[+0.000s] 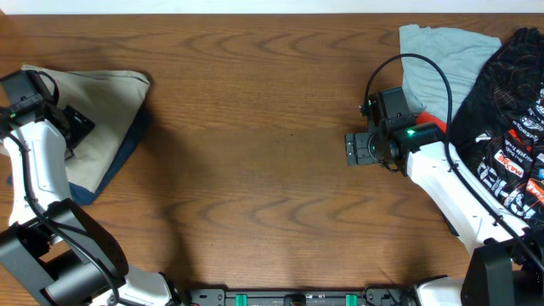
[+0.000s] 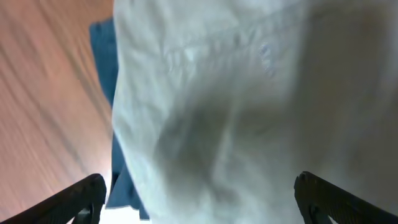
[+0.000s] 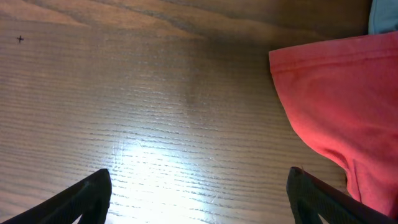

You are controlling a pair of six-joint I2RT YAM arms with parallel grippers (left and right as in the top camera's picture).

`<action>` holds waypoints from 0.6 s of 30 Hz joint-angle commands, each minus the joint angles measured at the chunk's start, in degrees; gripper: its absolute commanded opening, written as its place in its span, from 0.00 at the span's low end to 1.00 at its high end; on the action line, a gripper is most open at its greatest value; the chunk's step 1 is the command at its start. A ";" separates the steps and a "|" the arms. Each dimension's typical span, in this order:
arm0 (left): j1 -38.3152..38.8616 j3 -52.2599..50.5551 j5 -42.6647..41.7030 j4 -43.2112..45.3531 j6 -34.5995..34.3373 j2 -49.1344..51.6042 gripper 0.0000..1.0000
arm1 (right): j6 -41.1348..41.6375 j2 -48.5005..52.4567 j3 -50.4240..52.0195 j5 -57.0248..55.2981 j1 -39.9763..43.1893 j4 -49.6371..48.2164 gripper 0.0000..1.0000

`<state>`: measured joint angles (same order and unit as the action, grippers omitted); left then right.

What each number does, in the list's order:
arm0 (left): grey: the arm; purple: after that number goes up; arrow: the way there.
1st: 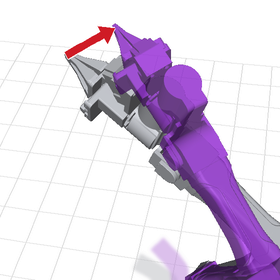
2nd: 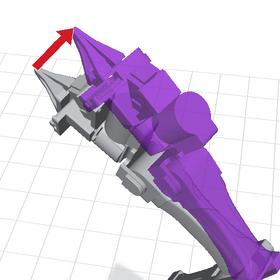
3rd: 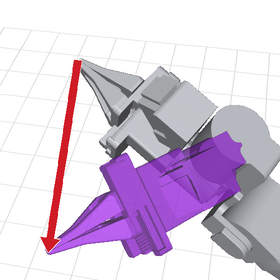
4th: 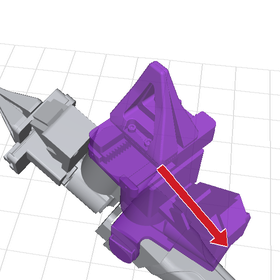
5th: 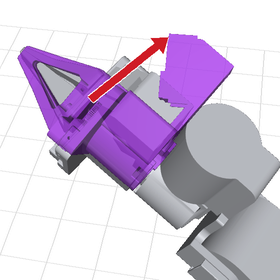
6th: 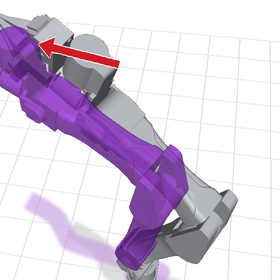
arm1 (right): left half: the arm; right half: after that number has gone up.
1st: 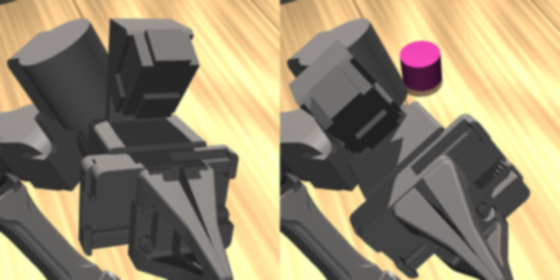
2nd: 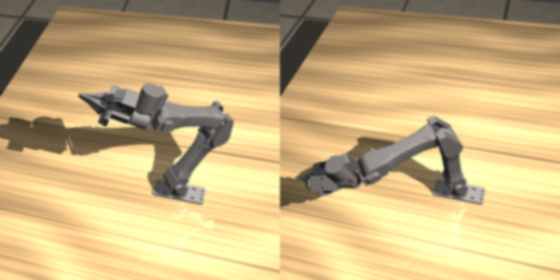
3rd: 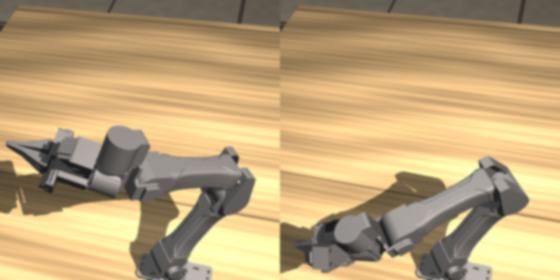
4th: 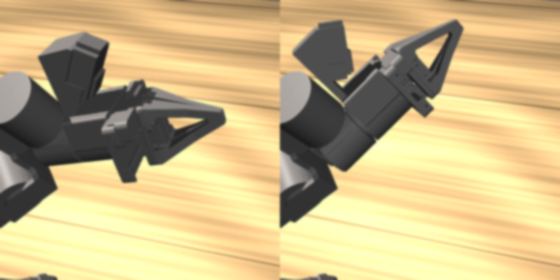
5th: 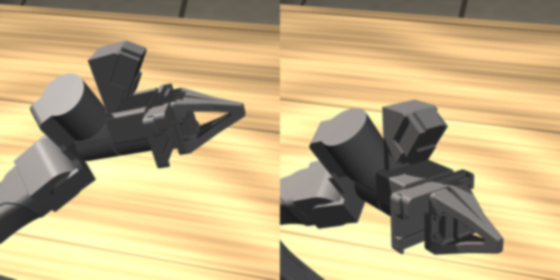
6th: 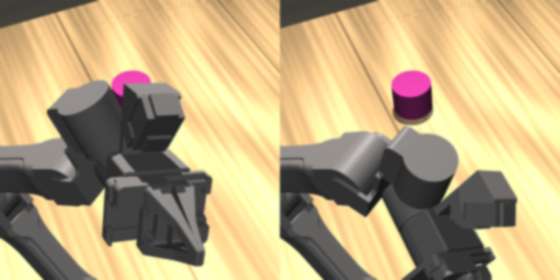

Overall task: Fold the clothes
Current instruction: 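Release the shorts and pull the left gripper back right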

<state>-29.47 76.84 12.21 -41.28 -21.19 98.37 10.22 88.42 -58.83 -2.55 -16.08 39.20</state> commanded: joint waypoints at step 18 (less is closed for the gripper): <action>24.33 -0.11 -25.66 -7.08 12.07 -3.28 0.98 | 0.15 -0.61 -0.85 7.54 0.81 -1.07 0.99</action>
<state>-11.33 76.84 -10.87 -46.22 -16.08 95.90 10.11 88.42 -58.83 3.38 -16.08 38.22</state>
